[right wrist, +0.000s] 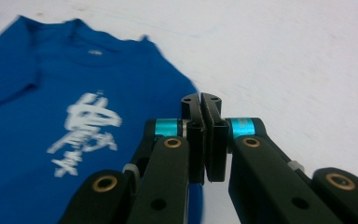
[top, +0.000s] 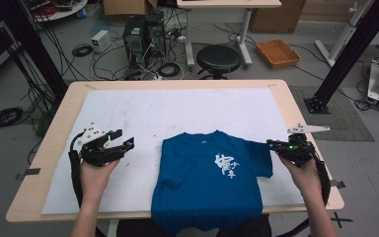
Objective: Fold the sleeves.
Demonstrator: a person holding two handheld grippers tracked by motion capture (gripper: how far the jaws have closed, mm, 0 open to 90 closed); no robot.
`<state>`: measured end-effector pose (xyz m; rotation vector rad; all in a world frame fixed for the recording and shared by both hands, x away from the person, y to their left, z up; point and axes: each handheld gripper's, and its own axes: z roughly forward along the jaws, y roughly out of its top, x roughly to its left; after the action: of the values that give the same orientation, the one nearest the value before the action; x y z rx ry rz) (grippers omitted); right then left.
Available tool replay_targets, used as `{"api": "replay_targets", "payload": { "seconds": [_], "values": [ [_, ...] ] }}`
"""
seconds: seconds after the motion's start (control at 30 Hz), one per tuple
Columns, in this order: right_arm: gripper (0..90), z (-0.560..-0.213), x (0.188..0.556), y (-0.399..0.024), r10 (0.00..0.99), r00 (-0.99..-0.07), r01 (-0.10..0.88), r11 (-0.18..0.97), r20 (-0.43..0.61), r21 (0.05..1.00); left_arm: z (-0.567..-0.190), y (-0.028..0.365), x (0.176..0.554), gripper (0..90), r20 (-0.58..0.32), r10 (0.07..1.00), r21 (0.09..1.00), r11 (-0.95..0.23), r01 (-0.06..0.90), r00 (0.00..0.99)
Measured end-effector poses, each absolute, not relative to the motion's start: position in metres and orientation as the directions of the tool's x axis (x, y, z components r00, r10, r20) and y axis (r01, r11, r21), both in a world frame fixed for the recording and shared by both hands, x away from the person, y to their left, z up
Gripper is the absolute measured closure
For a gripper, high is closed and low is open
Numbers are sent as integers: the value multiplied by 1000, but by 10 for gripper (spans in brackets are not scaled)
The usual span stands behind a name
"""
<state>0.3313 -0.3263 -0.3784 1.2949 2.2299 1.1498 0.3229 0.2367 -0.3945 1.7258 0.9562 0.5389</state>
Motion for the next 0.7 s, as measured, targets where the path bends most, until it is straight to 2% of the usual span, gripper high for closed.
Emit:
{"api": "replay_targets", "payload": {
  "seconds": [0.27,0.7],
  "values": [
    [891,-357,318,-267,809,-584,544,336,59,769,-394,231,325,398,-110,795,926,-136,352,596],
    [888,-372,325,-212,788,-614,548,377,53,747,-395,221,326,398,-114,779,923,-146,356,616]
  ]
}}
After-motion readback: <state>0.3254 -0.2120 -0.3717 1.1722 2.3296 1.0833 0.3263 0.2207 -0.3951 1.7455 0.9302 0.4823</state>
